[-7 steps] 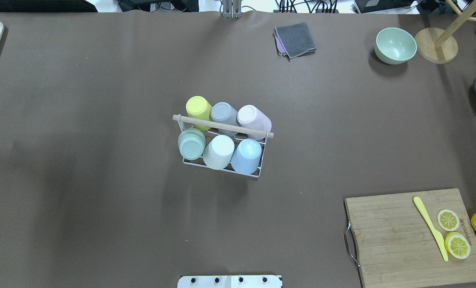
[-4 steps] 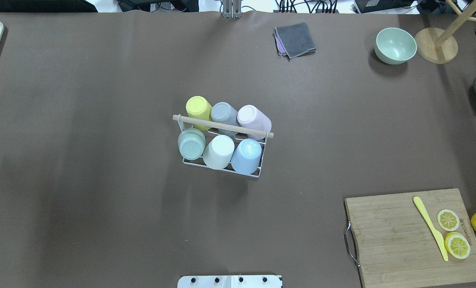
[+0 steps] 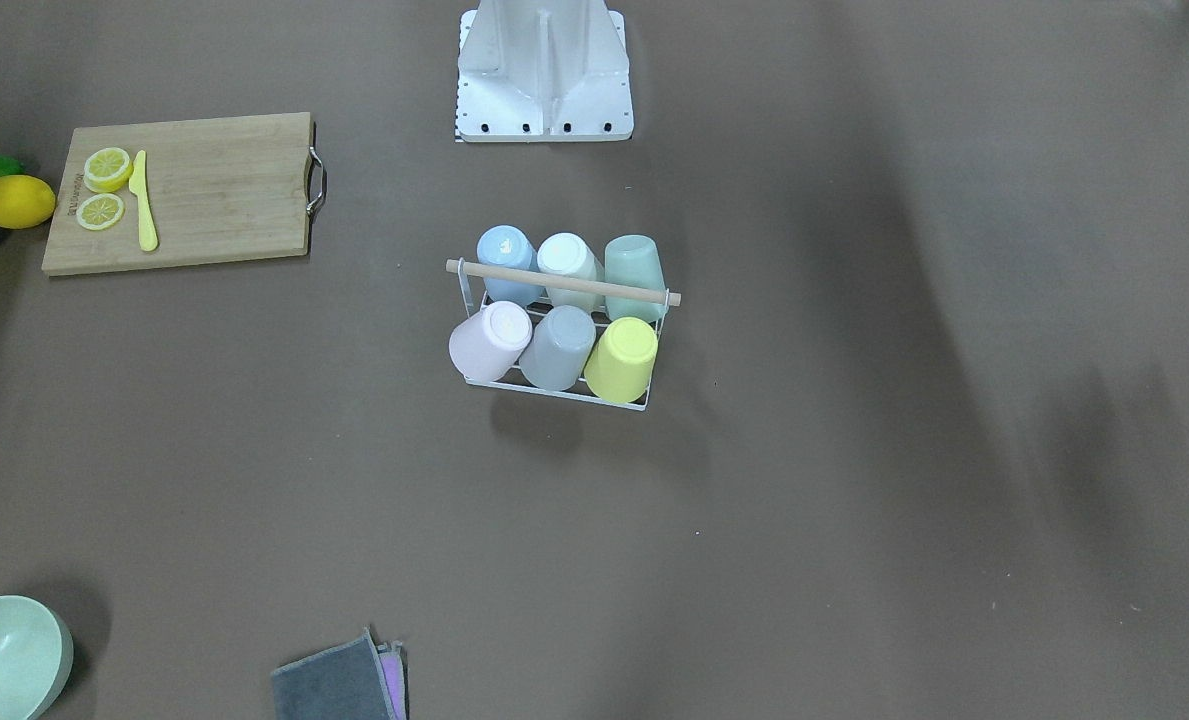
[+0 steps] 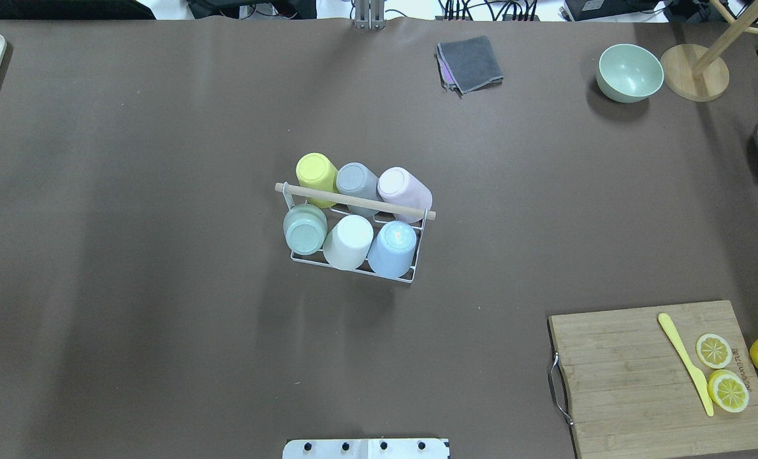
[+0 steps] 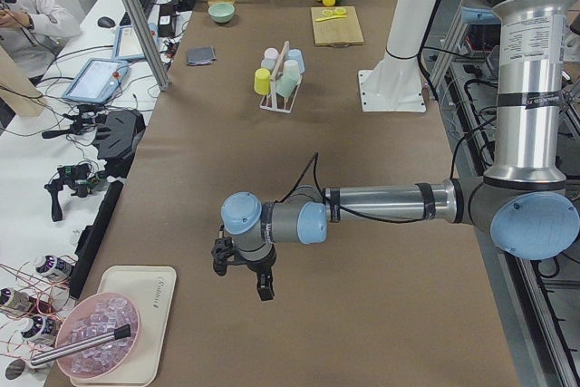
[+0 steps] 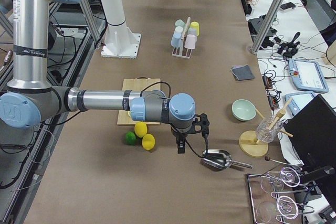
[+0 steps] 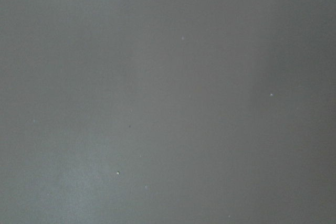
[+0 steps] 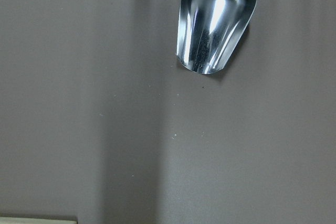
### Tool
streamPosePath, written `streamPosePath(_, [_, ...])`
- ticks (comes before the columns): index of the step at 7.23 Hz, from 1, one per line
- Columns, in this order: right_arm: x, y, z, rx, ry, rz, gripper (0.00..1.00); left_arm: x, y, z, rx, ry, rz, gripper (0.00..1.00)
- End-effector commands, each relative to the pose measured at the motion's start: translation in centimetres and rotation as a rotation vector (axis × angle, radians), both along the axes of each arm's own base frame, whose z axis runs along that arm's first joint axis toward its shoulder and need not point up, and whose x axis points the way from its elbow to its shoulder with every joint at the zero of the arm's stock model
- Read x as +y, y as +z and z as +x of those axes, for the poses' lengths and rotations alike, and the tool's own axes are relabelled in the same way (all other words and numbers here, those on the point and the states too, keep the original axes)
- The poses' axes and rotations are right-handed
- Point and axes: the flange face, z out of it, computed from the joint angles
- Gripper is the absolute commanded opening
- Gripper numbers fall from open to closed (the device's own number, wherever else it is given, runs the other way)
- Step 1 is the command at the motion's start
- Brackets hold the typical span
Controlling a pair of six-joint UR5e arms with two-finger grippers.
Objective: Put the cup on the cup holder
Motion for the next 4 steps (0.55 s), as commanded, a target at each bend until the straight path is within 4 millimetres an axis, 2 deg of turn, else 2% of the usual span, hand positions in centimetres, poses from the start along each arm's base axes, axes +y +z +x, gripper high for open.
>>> streamPosePath(1, [-0.1, -0.1, 0.0, 0.000, 0.000, 0.001, 1.00, 2.3, 0.0, -2.4, 0.049, 0.013, -0.005, 0.98])
streamPosePath(2, [0.0, 0.0, 0.0, -0.002, 0.001, -0.002, 1.00, 4.7, 0.8, -2.8, 0.054, 0.026, -0.029, 0.98])
streamPosePath(3, [0.0, 0.0, 0.0, -0.002, 0.000, -0.001, 1.00, 5.3, 0.4, -2.8, 0.055, 0.032, -0.022, 0.98])
streamPosePath(4, [-0.1, -0.1, 0.0, -0.002, 0.001, 0.000, 1.00, 7.4, 0.6, -3.8, 0.056, 0.007, -0.036, 0.98])
